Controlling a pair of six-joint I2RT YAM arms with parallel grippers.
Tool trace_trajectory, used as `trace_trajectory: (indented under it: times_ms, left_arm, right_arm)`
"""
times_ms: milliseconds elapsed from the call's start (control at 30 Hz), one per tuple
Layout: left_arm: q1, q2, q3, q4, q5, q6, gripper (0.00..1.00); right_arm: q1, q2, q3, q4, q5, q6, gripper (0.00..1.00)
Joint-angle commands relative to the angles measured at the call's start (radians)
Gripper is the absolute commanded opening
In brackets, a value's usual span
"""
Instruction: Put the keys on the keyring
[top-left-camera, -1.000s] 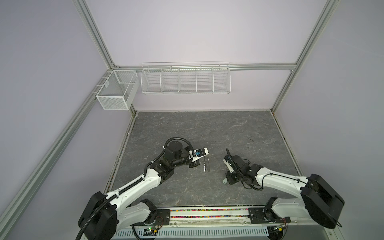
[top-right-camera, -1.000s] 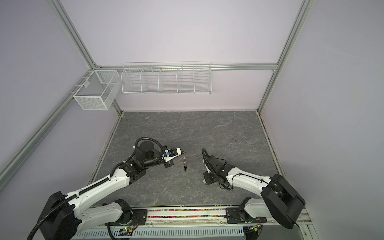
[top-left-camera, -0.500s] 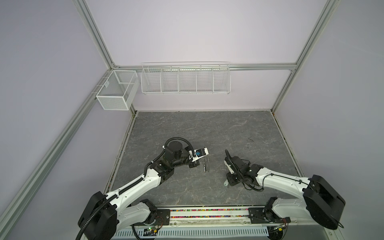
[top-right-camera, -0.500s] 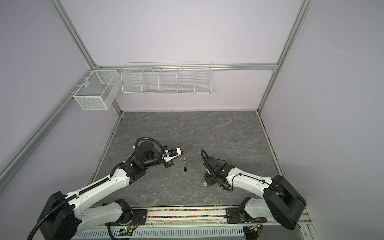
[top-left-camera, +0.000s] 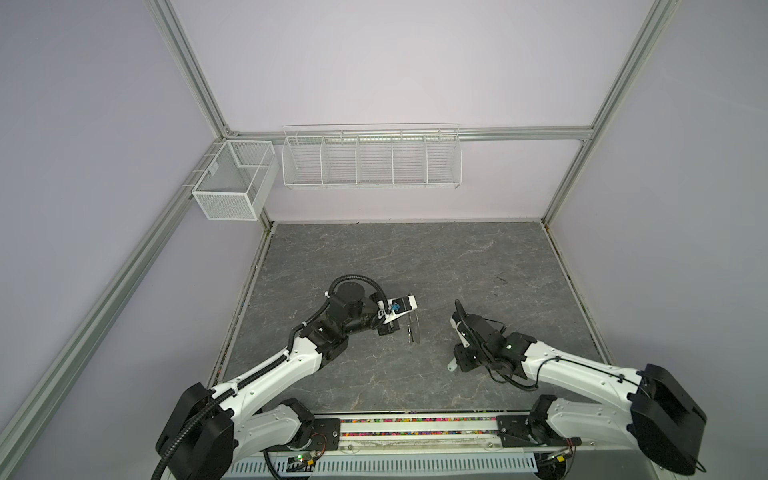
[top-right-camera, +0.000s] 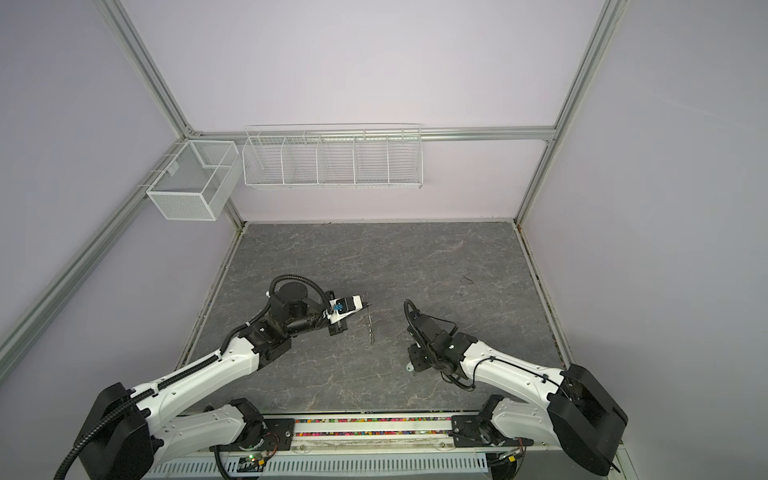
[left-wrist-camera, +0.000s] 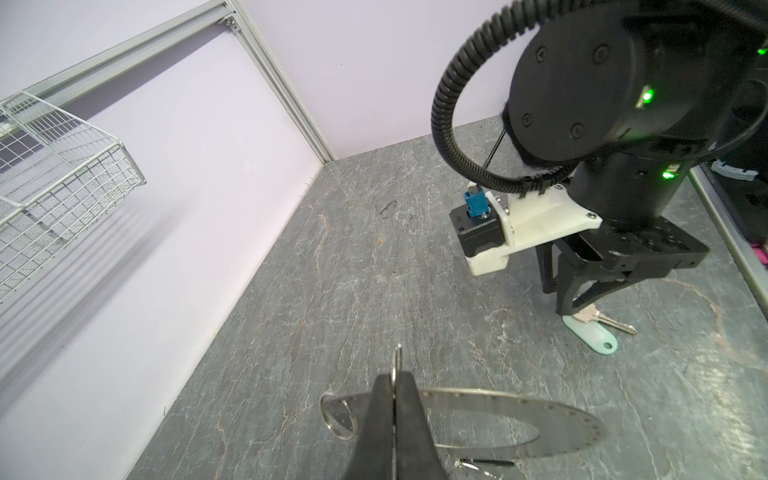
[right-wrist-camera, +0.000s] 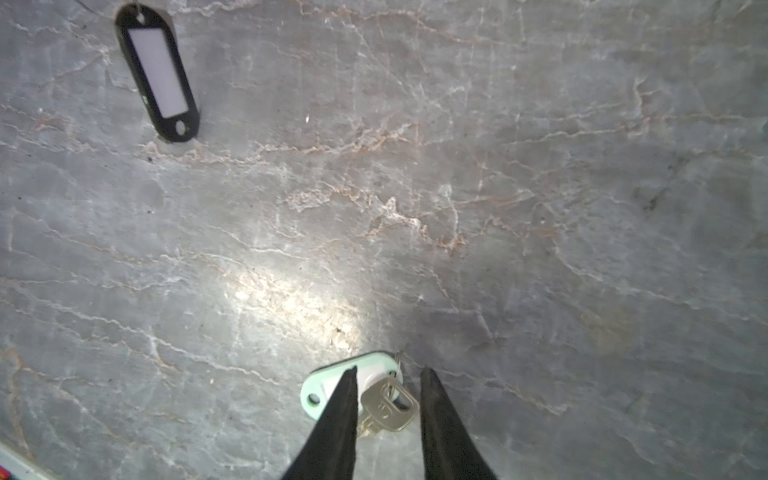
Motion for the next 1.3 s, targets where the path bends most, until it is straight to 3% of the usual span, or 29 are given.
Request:
trace_trajectory:
  times_ms: [0,867,1267]
  left_arm:
    - [0.002,0.006,0.011,0.039,0.021,-0.001,0.00]
    - [0.002,0.017,0.017,0.045,0.027,-0.005,0.00]
    - [0.002,0.022,0.018,0.046,0.028,-0.003,0.00]
  right_arm:
    - [0.023,0.010,-0.029,-0.036,0.038,0.067,0.28]
    - [0.028,0.065,-0.051,0.049,0.007,0.090,0.24]
    - [0.029,0.097,-0.038,0.023,0.012,0.089,0.15]
